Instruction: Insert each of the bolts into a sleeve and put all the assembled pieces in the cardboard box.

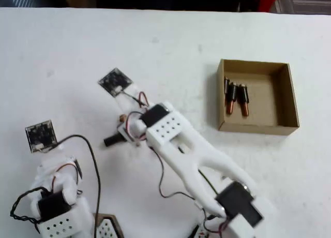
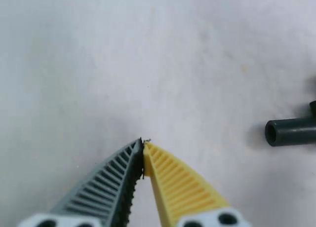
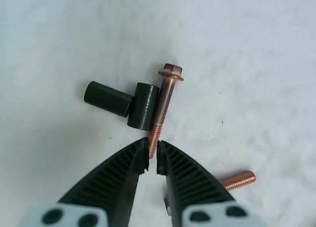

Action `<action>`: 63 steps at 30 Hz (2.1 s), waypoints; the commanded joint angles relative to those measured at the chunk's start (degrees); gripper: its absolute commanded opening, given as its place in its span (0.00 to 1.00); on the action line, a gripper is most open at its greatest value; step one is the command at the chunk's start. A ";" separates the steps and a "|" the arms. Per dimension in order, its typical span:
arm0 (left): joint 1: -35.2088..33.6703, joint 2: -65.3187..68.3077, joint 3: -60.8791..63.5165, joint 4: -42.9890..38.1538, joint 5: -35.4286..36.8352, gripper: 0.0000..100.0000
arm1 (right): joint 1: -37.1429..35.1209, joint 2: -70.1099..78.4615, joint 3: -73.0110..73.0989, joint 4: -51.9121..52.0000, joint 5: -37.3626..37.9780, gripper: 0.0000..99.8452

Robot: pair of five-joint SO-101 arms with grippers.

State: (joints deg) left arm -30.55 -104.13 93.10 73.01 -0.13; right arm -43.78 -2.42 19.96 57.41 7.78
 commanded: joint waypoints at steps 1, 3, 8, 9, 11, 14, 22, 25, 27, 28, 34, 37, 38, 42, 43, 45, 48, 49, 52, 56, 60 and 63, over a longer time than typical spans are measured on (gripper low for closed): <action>-0.48 -0.48 -3.25 -1.41 -0.44 0.02 | -1.27 3.47 -4.75 0.04 0.62 0.02; -0.48 -0.48 -3.25 -1.41 -0.44 0.02 | -2.07 6.46 -6.24 0.22 0.70 0.02; -0.48 -0.48 -3.25 -1.49 -0.44 0.02 | -3.74 12.44 -10.37 0.22 0.70 0.04; -0.48 -0.48 -3.25 -1.49 -0.44 0.02 | -3.82 13.32 -11.25 0.31 0.70 0.05; -0.40 -0.48 -2.81 -1.67 -0.35 0.02 | -3.82 14.64 -12.40 0.31 0.70 0.09; -0.40 -0.48 -2.73 -1.67 -0.35 0.02 | -4.00 16.57 -14.33 0.31 0.35 0.10; -0.40 -0.48 -2.99 -1.67 -0.18 0.03 | -4.09 20.79 -17.41 0.13 0.35 0.07; -0.40 -0.48 -3.08 -1.67 -0.35 0.03 | -4.09 21.93 -17.41 0.13 0.26 0.07; -0.40 -0.48 -3.08 -1.67 -0.35 0.03 | -4.09 22.55 -17.41 0.04 0.26 0.07; -0.40 -0.48 -3.08 -1.67 -0.35 0.03 | -4.09 22.64 -17.41 0.04 0.26 0.07; -0.40 -0.48 -2.81 -1.67 -0.35 0.03 | -5.49 22.99 -17.41 -0.04 0.26 0.07; -0.40 -0.48 -2.81 -1.67 -0.26 0.03 | -6.20 22.55 -17.41 -0.04 0.26 0.07; -0.40 -0.48 -2.81 -1.67 -0.26 0.03 | -6.29 22.55 -17.41 -0.04 0.26 0.07; -0.40 -0.48 -2.81 -1.67 -0.35 0.03 | -6.73 22.99 -17.41 -0.04 0.26 0.07; -0.40 -0.48 -2.99 -1.67 -0.35 0.03 | -6.73 22.99 -17.41 0.04 0.26 0.07; -0.40 -0.48 -3.08 -1.67 -0.35 0.03 | -6.73 22.99 -17.32 0.22 0.26 0.07; -0.40 -0.48 -3.08 -1.67 -0.35 0.03 | -6.81 23.08 -17.05 0.04 0.26 0.07; -0.31 -0.48 -3.08 -1.93 -0.35 0.03 | -6.81 23.08 -17.05 0.04 0.26 0.07; -0.31 -0.48 -2.81 -2.90 -0.35 0.03 | -6.81 23.25 -16.62 0.13 0.62 0.07; -0.31 -0.48 -2.81 -2.90 -0.35 0.03 | -6.64 26.15 -16.18 -1.54 0.70 0.07; -0.31 -0.48 -2.73 -2.90 -0.35 0.03 | -6.64 28.09 -16.26 -3.30 0.70 0.07; -0.31 -0.48 -2.73 -2.90 -0.35 0.03 | -6.64 28.00 -16.26 -3.30 0.70 0.07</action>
State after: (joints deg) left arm -30.55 -104.13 93.10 71.52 -0.13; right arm -48.88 24.57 4.22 54.95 7.78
